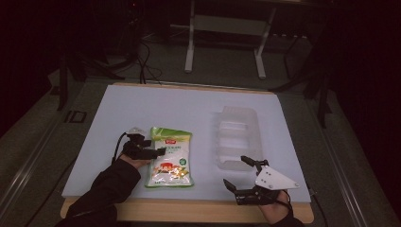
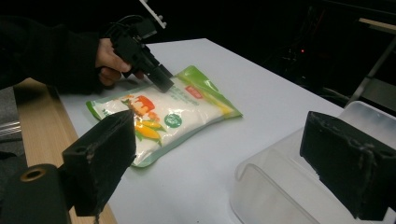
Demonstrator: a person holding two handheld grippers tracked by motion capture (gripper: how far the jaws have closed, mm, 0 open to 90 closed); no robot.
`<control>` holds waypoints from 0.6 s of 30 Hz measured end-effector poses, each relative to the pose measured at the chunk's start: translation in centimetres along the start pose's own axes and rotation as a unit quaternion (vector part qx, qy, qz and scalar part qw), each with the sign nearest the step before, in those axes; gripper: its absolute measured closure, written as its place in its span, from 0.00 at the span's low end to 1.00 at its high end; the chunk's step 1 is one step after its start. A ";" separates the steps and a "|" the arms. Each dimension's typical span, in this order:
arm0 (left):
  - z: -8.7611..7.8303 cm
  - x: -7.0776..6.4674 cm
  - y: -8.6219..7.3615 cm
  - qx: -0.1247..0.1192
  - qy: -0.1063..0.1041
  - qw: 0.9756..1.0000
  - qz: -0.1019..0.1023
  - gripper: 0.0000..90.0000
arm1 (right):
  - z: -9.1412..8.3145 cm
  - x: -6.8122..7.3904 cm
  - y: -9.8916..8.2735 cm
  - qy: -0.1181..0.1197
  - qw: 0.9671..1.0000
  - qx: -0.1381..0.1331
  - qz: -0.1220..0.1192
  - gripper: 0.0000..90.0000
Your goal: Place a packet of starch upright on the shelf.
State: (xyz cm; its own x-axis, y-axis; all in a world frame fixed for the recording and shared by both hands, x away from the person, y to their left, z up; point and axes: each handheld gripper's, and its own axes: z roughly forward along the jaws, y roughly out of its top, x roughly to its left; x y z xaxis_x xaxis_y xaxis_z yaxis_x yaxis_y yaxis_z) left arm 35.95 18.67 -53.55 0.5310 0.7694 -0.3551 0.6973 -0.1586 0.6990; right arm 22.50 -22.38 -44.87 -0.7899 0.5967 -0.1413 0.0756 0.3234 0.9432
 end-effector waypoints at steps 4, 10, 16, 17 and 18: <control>0.6 -0.1 0.1 0.007 -0.028 0.999 -0.017 0.24 | 0.0 0.0 0.0 0.002 1.000 0.003 0.000 0.12; 1.0 -0.6 0.6 0.027 -0.023 0.999 -0.009 0.38 | 0.2 0.1 0.0 0.002 1.000 0.005 -0.005 0.12; 1.2 -2.4 1.4 0.070 -0.017 0.997 0.017 0.74 | 0.3 0.2 0.0 0.006 1.000 0.008 -0.007 0.12; 1.2 -2.4 1.4 0.070 -0.017 0.997 0.017 0.77 | 0.3 0.2 -0.1 0.006 1.000 0.009 -0.007 0.12; 1.2 -2.5 1.4 0.067 -0.014 0.997 0.022 0.77 | 0.3 0.2 -0.1 0.006 1.000 0.009 -0.007 0.12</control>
State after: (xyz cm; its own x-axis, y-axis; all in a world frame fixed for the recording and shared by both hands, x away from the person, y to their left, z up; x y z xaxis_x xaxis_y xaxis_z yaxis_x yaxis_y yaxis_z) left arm 36.15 15.79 -52.39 0.5753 0.7418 -0.3447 0.7296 -0.2748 0.6262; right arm 22.52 -22.06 -45.04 -0.7980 0.5833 -0.1515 0.0743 0.3446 0.9358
